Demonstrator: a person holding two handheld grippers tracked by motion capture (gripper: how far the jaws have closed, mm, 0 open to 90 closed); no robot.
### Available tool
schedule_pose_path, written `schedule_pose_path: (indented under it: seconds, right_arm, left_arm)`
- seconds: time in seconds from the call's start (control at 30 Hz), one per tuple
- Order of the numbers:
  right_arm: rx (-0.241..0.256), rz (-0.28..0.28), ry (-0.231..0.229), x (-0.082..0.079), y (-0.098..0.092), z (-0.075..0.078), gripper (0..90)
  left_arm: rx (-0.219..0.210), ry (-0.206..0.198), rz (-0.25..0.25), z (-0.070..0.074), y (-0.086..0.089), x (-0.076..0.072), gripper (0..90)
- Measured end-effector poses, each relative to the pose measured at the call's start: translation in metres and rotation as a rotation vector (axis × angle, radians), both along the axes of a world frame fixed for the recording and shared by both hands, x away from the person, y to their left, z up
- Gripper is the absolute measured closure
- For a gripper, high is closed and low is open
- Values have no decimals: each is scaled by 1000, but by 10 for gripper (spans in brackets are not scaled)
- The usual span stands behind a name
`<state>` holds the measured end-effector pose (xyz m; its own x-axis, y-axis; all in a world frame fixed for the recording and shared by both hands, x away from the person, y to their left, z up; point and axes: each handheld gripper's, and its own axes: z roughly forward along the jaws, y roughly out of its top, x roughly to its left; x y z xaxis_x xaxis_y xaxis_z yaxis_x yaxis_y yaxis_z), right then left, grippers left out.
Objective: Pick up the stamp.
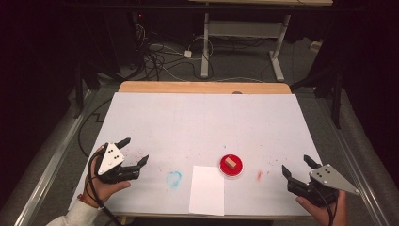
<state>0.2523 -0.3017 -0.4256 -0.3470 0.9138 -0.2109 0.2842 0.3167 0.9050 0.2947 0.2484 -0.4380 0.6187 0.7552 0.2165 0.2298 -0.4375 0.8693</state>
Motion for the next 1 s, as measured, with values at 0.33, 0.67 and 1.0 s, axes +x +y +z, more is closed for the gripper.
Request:
schedule_pose_path:
  seconds: [0.33, 0.67, 1.0]
  right_arm:
    - [-41, 27, 30, 5, 6, -2, 258]
    - [26, 137, 83, 19, 10, 23, 232]
    - [-41, 232, 189, 49, 53, 45, 290]
  left_arm:
    - [0, 91, 10, -19, 11, -1, 179]
    - [33, 113, -10, -22, 2, -1, 180]
    - [44, 127, -6, -23, 4, -2, 181]
